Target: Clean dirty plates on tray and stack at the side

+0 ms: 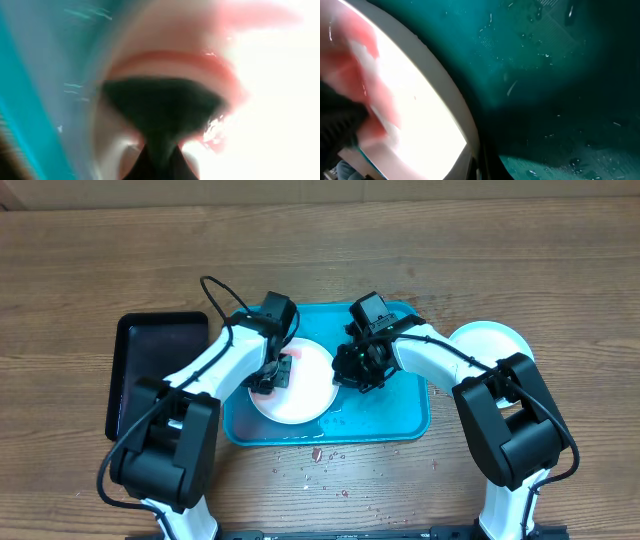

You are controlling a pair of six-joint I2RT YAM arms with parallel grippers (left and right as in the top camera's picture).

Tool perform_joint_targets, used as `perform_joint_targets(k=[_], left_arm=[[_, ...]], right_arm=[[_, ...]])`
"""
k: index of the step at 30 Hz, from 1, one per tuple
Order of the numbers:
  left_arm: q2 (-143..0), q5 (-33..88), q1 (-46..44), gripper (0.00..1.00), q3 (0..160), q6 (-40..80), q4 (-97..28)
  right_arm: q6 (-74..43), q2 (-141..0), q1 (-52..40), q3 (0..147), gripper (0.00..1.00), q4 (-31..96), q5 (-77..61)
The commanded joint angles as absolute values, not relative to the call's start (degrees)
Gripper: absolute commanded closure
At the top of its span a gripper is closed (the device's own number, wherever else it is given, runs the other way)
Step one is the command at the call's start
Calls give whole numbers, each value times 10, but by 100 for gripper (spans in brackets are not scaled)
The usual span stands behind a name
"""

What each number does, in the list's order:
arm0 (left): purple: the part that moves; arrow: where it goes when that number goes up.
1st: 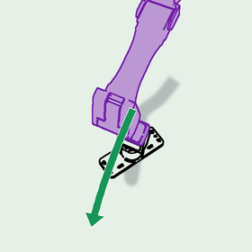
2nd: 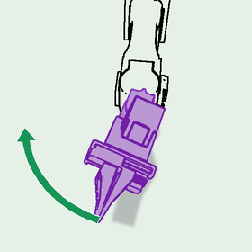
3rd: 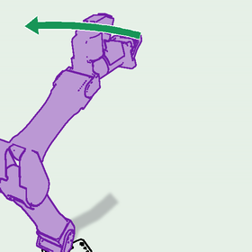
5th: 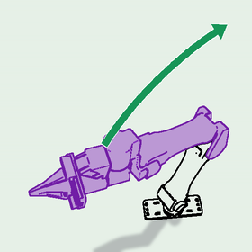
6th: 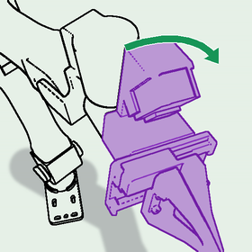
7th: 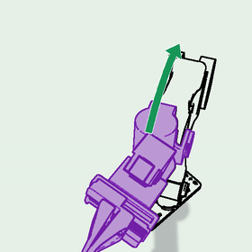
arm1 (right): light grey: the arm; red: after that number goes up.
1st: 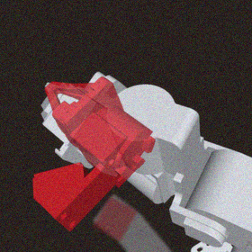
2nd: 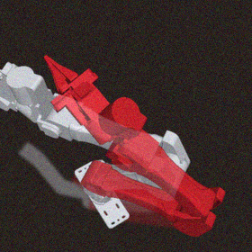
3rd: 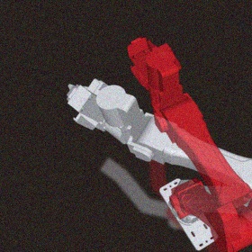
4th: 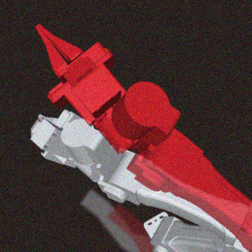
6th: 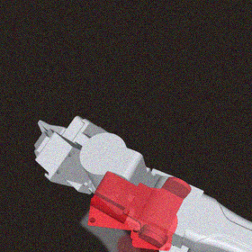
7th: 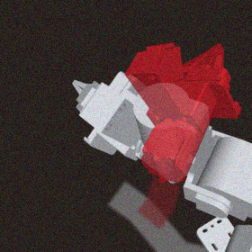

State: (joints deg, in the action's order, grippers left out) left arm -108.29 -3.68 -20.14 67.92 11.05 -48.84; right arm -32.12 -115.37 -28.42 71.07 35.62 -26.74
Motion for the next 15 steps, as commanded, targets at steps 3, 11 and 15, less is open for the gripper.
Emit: perform_joint_targets(k=[3, 11, 15], left_arm=[[-1094, 255, -207, 96, 666, -73, -498], [-1094, 165, -207, 96, 666, 11, -337], [-1094, -22, -207, 96, 666, 109, -297]], right_arm=[[-329, -1168, -284, 696, 96, 356, -256], [-329, -1168, -284, 696, 96, 359, -256], [-329, -1168, -284, 696, 96, 361, -256]])
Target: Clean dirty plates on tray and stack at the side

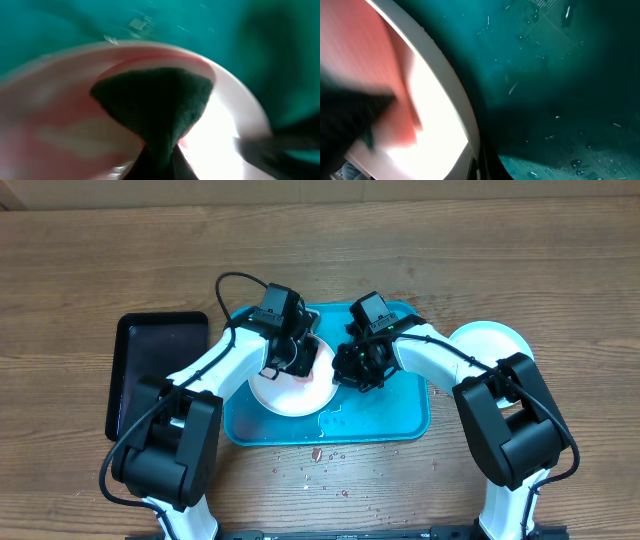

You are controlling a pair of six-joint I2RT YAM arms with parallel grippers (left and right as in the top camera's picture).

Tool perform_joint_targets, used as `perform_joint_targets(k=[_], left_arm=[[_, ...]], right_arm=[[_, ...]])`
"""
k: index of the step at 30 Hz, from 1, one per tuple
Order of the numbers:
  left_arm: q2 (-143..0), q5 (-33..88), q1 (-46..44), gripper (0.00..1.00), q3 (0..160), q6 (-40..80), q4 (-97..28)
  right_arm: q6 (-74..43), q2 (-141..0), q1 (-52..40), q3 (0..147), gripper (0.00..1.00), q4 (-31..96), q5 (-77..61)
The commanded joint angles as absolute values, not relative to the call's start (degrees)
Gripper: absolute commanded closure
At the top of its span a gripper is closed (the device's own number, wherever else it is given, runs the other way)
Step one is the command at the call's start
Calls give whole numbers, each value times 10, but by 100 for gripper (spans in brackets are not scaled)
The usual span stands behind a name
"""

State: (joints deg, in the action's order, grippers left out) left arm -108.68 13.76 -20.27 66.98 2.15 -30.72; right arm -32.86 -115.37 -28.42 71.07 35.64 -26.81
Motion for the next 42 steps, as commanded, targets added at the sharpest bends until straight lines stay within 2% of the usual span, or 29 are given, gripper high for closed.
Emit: perform_joint_targets(k=[1, 6, 10, 13, 15, 17, 19, 22, 28, 36, 42], left_arm=[[-1094, -68, -207, 96, 666, 127, -300], [-1094, -224, -206, 96, 666, 197, -370], [-1094, -210, -207, 96, 666, 199, -439], [-1094, -114, -207, 96, 666, 153, -477], [-1094, 65, -207, 96, 666, 34, -492], [-1094, 149, -207, 96, 666, -10, -497], [-1094, 203, -207, 96, 666, -32, -493], [-1094, 216, -207, 96, 666, -32, -460], [-1094, 72, -206, 96, 666, 58, -410], [-1094, -219, -206, 96, 666, 223, -429], [-1094, -220, -207, 96, 668, 208, -372]], right_arm=[[-329, -1168, -284, 696, 96, 361, -256], [-329, -1168, -284, 696, 96, 361, -256], [-329, -1168, -284, 696, 96, 361, -256], [-329, -1168, -284, 696, 96, 361, -256], [-329, -1168, -284, 696, 96, 360, -256], [-329, -1168, -284, 696, 96, 361, -256], [-329, -1168, -284, 696, 96, 361, -256], [-329, -1168, -284, 696, 96, 361, -256], [-329, -1168, -284, 696, 96, 362, -256], [-329, -1168, -284, 696, 96, 363, -256], [-329, -1168, -284, 696, 96, 363, -256]])
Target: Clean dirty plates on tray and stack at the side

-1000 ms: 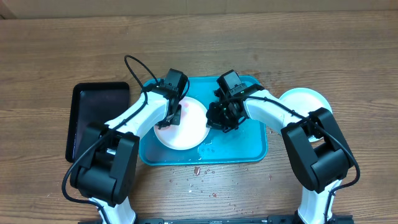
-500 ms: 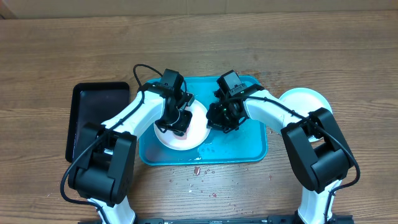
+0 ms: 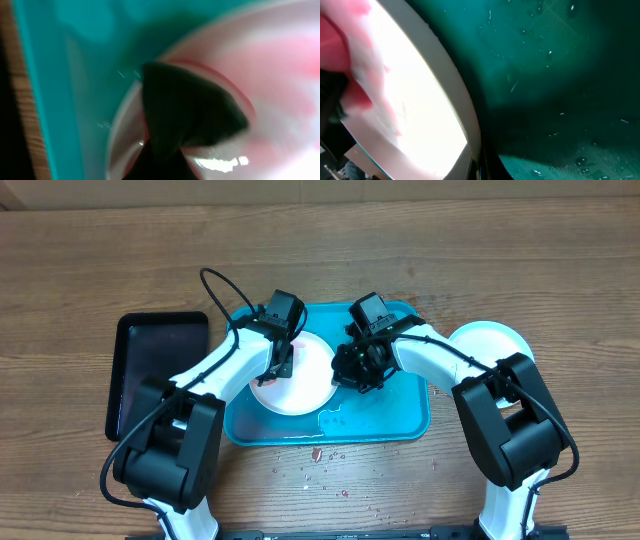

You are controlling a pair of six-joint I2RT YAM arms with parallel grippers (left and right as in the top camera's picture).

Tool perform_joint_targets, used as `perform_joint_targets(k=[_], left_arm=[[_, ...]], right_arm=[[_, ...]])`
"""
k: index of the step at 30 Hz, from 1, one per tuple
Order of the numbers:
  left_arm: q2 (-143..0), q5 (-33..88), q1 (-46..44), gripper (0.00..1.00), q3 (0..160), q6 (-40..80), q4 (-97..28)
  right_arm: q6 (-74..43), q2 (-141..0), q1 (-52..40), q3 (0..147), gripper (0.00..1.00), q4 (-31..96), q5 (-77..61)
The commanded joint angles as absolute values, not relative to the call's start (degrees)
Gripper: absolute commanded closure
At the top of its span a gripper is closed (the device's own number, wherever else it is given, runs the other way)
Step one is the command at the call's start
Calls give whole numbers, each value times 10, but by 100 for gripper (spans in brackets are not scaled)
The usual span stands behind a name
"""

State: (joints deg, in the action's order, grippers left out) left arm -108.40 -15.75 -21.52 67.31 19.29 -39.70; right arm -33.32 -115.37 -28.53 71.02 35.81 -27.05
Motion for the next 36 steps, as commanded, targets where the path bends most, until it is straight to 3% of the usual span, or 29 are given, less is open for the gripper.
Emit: perform_joint_targets(k=[1, 10, 18, 26, 32, 36], left_arm=[[-1094, -196, -207, 96, 668, 193, -358], [-1094, 179, -208, 96, 668, -16, -276], [-1094, 269, -210, 96, 667, -111, -392], [-1094, 272, -209, 96, 669, -135, -463], [-1094, 147, -184, 96, 708, 6, -467], [-1094, 140, -156, 96, 771, 37, -486]], right_arm=[[-329, -1168, -284, 696, 96, 363, -256], [-329, -1168, -284, 696, 96, 363, -256], [-328, -1168, -284, 696, 96, 363, -256], [-328, -1168, -284, 696, 96, 366, -256], [-328, -1168, -281, 699, 96, 367, -258], [-327, -1153, -267, 699, 96, 387, -257]])
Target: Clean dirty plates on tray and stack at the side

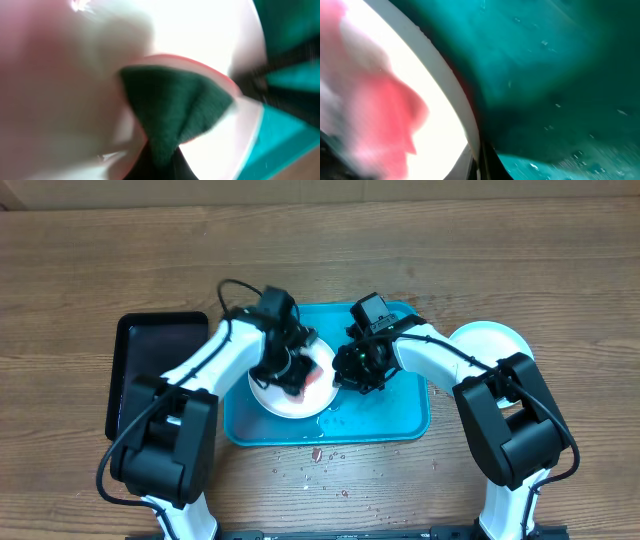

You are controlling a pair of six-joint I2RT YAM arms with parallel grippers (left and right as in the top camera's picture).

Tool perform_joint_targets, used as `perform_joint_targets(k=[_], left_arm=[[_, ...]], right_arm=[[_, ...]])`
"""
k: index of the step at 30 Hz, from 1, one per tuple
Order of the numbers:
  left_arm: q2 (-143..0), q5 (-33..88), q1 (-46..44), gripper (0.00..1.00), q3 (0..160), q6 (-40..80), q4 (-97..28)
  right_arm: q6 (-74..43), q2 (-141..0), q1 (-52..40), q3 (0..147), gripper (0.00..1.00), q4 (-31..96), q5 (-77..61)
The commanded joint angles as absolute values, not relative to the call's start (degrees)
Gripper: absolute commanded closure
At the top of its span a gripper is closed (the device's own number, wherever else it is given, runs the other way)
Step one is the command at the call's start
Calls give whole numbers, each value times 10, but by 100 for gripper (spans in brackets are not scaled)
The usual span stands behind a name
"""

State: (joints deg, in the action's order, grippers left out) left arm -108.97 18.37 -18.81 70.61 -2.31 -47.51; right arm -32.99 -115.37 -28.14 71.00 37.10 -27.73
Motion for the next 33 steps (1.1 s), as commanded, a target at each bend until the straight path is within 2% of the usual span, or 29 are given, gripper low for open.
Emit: perform_joint_targets(k=[1, 7, 15, 24, 33], left_arm=[[-1094, 140, -151, 96, 788, 39, -495], [-1094, 140, -124, 96, 900, 48, -554], [-1094, 140, -130, 96, 893, 54, -556], [-1095, 142, -142, 95, 827, 82, -502], [-1095, 149, -143, 95, 767, 108, -451]], right_arm=[[-327, -1148, -262, 699, 96, 394, -254], [-326, -1085, -253, 699, 96, 452, -154], [-336, -969, -273, 699, 96, 541, 52], [-379, -870, -351, 724, 96, 616, 291], [-412, -863, -462, 754, 96, 684, 508]])
